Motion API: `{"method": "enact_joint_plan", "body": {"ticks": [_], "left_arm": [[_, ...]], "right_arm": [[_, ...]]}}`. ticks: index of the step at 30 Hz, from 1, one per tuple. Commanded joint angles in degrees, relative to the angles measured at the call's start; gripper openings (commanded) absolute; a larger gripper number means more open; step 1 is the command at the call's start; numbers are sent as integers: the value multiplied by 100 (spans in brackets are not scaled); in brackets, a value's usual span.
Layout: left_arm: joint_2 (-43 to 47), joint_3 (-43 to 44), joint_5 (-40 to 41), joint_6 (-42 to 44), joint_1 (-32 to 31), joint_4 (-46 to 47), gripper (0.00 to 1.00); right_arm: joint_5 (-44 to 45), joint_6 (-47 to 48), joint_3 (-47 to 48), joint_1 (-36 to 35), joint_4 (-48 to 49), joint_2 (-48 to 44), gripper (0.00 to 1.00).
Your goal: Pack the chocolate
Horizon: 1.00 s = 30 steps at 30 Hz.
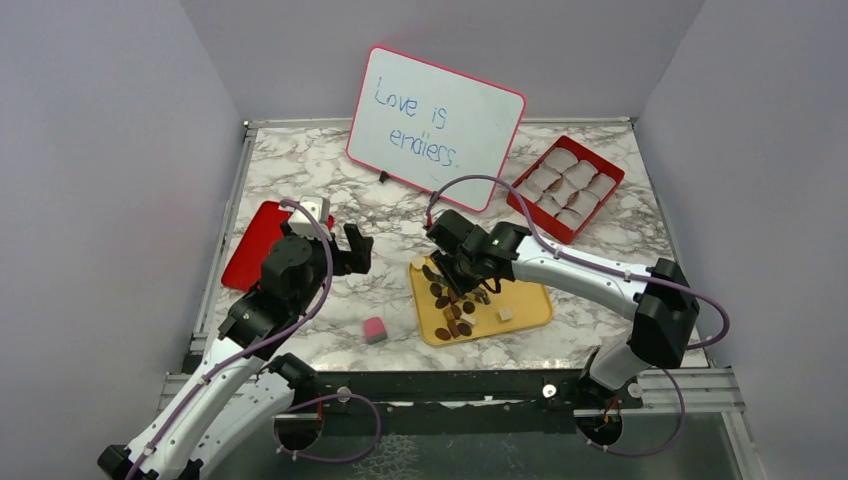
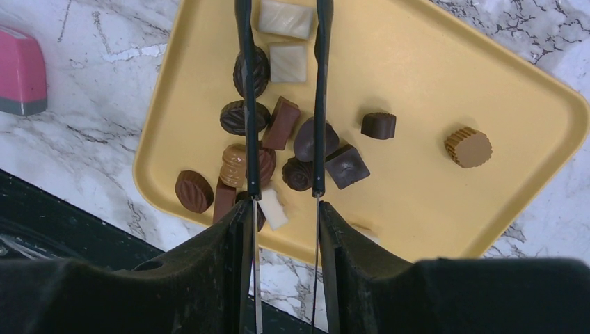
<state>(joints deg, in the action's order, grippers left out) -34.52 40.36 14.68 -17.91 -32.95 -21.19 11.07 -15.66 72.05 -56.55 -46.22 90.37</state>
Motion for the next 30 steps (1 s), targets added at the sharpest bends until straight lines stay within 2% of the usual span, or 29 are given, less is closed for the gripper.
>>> {"method": "enact_joint_plan", "body": {"ticks": [1, 12, 30], "left_arm": [[100, -69, 92, 44, 34, 5, 99], [127, -81, 120, 42, 34, 7, 99], [156, -92, 123, 31, 34, 5, 99]], "right_arm": [[11, -104, 32, -31, 17, -15, 42], [38, -80, 88, -40, -22, 132, 43], [245, -178, 250, -40, -97, -38, 34]]}}
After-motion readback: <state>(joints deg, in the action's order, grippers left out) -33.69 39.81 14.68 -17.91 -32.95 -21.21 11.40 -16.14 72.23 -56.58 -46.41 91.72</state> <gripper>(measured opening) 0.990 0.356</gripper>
